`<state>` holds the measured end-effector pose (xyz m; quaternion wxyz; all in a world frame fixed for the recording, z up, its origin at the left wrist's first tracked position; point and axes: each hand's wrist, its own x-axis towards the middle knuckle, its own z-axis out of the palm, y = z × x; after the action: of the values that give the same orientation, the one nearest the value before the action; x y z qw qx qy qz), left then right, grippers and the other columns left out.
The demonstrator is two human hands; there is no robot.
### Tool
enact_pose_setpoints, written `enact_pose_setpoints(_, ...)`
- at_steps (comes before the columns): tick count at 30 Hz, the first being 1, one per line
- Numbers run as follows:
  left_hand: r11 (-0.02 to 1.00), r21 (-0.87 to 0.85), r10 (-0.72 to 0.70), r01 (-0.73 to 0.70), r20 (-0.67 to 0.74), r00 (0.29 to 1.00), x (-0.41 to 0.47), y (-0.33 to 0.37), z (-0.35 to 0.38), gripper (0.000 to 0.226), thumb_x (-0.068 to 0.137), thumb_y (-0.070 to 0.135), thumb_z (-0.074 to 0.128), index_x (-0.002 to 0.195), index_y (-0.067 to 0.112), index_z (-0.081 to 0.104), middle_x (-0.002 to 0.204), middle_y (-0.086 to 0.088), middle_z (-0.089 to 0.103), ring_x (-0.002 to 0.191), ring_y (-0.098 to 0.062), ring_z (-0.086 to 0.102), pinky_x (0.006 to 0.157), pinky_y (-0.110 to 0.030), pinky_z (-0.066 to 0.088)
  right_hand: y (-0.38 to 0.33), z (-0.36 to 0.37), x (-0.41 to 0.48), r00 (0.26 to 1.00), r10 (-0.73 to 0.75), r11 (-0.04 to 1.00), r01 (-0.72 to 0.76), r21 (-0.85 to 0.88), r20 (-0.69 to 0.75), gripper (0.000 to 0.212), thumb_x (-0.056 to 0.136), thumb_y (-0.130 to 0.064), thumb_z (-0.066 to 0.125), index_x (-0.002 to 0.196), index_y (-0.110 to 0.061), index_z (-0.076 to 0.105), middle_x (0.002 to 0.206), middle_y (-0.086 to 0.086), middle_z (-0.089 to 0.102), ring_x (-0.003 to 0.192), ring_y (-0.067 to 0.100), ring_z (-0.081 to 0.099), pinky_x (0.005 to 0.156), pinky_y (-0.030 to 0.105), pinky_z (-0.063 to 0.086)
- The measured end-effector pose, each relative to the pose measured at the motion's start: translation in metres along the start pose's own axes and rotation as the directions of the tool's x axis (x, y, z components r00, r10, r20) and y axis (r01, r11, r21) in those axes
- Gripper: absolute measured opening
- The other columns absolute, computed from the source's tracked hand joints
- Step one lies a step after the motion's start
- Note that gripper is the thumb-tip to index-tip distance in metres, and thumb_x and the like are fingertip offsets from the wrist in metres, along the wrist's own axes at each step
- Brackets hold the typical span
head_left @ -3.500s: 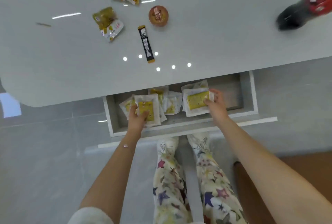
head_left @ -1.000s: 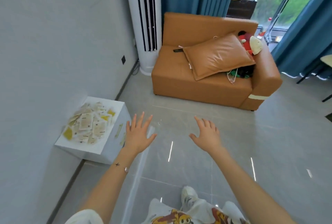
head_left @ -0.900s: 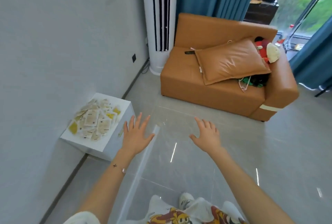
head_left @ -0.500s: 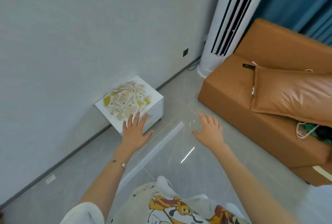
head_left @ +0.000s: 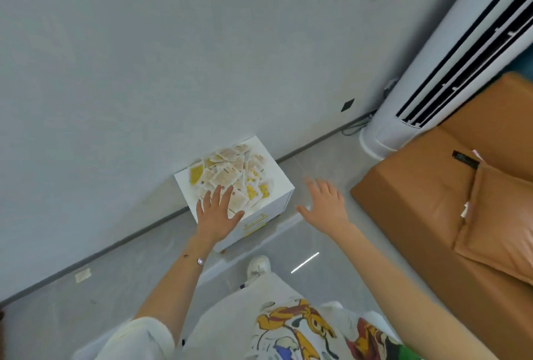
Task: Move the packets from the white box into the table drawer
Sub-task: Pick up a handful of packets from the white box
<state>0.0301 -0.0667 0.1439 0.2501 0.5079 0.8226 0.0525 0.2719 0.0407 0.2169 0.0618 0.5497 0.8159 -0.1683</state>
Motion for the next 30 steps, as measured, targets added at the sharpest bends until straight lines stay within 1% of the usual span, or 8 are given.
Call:
enact_pose_setpoints(6,0.993,-0.047,-0.105,0.107,0.046,0.993,0.081,-0.022,-0.021,0.073,0.094,0.06,0.037,0.153,0.034,0.002,0.162,0.001,-0.005,0.149,-0.027,-0.005,0.119,-0.048,0.002,-0.028,-0.012,0.106,0.996,-0.052,0.997,0.055,-0.049,0.069,0.076,0.092,-0.053,0.048,0.153,-0.027,0.012,0.155,0.008,0.024,0.144,0.028,0.02,0.115,0.04,0.02)
enact_pose_setpoints(10,0.955,-0.16,-0.235,0.251,0.112,0.965,0.108,-0.039,-0.015,0.076,0.092,0.061,0.043,0.153,0.034,0.006,0.162,0.0,0.0,0.148,-0.028,0.001,0.119,-0.048,0.007,-0.043,0.006,0.164,0.981,-0.085,0.995,0.094,-0.043,0.174,0.075,0.092,-0.053,0.049,0.153,-0.027,0.014,0.154,0.007,0.027,0.143,0.028,0.021,0.113,0.042,0.023)
enact_pose_setpoints(13,0.914,-0.184,-0.328,0.361,0.184,0.927,0.12,-0.053,0.006,0.078,0.091,0.06,0.046,0.153,0.034,0.006,0.162,-0.001,0.0,0.148,-0.029,0.003,0.118,-0.048,0.009,-0.053,0.028,0.209,0.952,-0.114,0.989,0.136,-0.06,0.285,0.076,0.092,-0.054,0.048,0.153,-0.03,0.011,0.156,0.006,0.023,0.144,0.029,0.019,0.113,0.044,0.024)
enact_pose_setpoints(18,0.823,-0.233,-0.455,0.519,0.276,0.846,0.152,-0.075,0.053,0.082,0.09,0.056,0.052,0.153,0.032,0.006,0.162,-0.003,0.001,0.147,-0.03,0.005,0.117,-0.05,0.012,-0.053,0.093,0.279,0.896,-0.092,0.986,0.142,-0.083,0.435,0.076,0.091,-0.052,0.052,0.152,-0.029,0.014,0.156,0.006,0.024,0.141,0.03,0.024,0.11,0.045,0.026)
enact_pose_setpoints(22,0.648,-0.389,-0.578,0.654,0.307,0.756,0.185,-0.078,0.097,0.083,0.088,0.052,0.058,0.153,0.027,0.012,0.16,-0.008,0.01,0.146,-0.031,0.011,0.116,-0.048,0.015,-0.044,0.149,0.319,0.831,-0.075,0.968,0.192,-0.158,0.551,0.076,0.091,-0.052,0.05,0.152,-0.028,0.012,0.154,0.006,0.027,0.138,0.031,0.029,0.107,0.043,0.031)
enact_pose_setpoints(24,0.561,-0.448,-0.621,0.696,0.328,0.712,0.205,-0.079,0.124,0.085,0.086,0.05,0.062,0.153,0.024,0.014,0.159,-0.009,0.013,0.145,-0.031,0.014,0.115,-0.048,0.017,-0.04,0.176,0.337,0.806,-0.052,0.976,0.166,-0.142,0.59,0.077,0.09,-0.053,0.051,0.152,-0.028,0.013,0.152,0.007,0.028,0.136,0.032,0.031,0.105,0.044,0.033)
enact_pose_setpoints(25,0.538,-0.459,-0.636,0.707,0.329,0.698,0.215,-0.078,0.138,0.087,0.086,0.049,0.063,0.153,0.023,0.015,0.159,-0.01,0.014,0.145,-0.032,0.015,0.114,-0.048,0.018,-0.038,0.189,0.344,0.802,-0.046,0.983,0.143,-0.117,0.595,0.078,0.089,-0.053,0.053,0.152,-0.027,0.014,0.151,0.008,0.03,0.135,0.033,0.032,0.104,0.044,0.033)
enact_pose_setpoints(30,0.522,-0.409,-0.697,0.748,0.3,0.651,0.246,-0.079,0.196,0.091,0.084,0.047,0.066,0.153,0.02,0.014,0.159,-0.013,0.011,0.145,-0.033,0.015,0.113,-0.051,0.022,-0.03,0.248,0.366,0.803,0.01,0.999,-0.035,0.029,0.596,0.084,0.082,-0.051,0.066,0.149,-0.026,0.022,0.145,0.01,0.037,0.131,0.034,0.037,0.102,0.047,0.037)
